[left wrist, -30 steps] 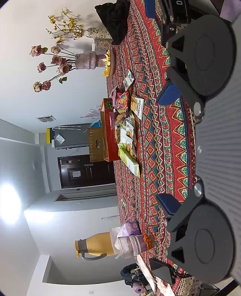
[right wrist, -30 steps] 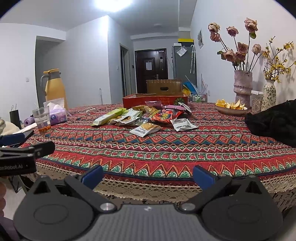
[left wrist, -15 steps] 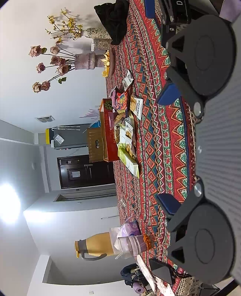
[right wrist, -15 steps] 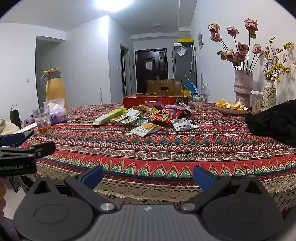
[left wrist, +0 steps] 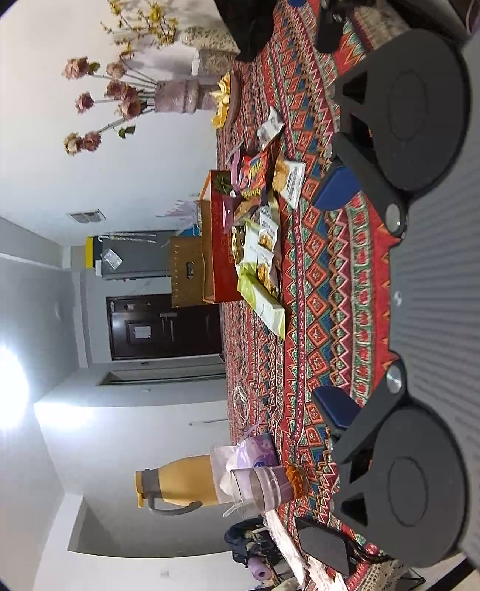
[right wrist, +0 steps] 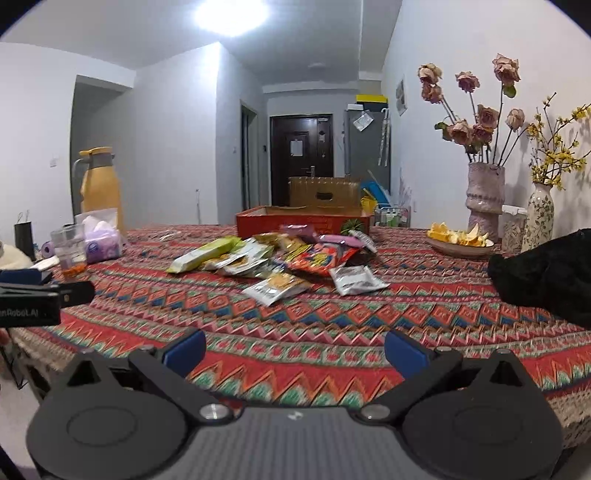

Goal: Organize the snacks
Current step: 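Grasp a white biscuit packet with the right tool while the left tool grasps a small white packet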

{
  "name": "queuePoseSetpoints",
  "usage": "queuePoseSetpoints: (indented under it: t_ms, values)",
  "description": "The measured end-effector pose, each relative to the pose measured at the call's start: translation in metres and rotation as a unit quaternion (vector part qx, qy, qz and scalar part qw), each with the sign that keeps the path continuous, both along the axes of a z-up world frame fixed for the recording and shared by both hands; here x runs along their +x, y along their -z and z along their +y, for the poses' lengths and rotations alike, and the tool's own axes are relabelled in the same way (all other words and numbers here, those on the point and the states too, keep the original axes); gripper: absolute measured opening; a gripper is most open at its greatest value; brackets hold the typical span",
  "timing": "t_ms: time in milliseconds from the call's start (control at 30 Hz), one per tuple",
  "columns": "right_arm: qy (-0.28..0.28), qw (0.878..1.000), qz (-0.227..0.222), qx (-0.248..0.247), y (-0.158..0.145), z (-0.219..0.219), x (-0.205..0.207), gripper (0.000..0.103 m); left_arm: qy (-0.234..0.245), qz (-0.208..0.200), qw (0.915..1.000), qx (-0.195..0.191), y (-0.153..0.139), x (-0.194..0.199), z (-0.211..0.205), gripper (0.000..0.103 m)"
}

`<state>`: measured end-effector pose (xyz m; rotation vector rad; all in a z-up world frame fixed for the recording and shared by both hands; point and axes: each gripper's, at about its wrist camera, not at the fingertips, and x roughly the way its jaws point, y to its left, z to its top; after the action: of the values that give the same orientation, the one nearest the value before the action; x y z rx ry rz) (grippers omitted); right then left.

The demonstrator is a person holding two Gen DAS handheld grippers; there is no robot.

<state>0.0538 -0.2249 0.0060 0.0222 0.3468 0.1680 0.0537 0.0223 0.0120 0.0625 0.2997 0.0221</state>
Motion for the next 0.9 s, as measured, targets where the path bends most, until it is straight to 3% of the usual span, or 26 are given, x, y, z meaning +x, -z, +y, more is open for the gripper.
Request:
queuePoseSetpoints:
  t_ms: [300,467,633,767,867,900]
  values:
    - [0.021,0.997,0.043,0.053,-0.007,-0.017,0.063,0.103,0.007,0.023,0.9996,0.013,-0.003,0.049,-0.007,0.103]
    - [0.01,0.996,0.075,0.056,-0.004,-0.009,0.1,0.101,0.008,0.049,0.9987,0.008,0.002,0.08,-0.006,0.103]
    - [-0.017,0.989,0.137,0.056,0.006,0.01,0.15,0.092,0.02,0.074,0.997,0.0,0.004,0.115,0.001,0.103]
    - [-0.027,0.985,0.166,0.046,0.012,0.033,0.188,0.078,0.039,0.084,0.9957,0.0,0.003,0.149,0.006,0.103]
    - [-0.022,0.983,0.179,0.042,0.015,0.047,0.218,0.077,0.07,0.088,0.9937,0.002,0.001,0.177,0.007,0.102]
    - [-0.019,0.982,0.181,0.041,0.016,0.051,0.226,0.077,0.08,0.084,0.9933,0.002,0.0,0.187,0.006,0.096]
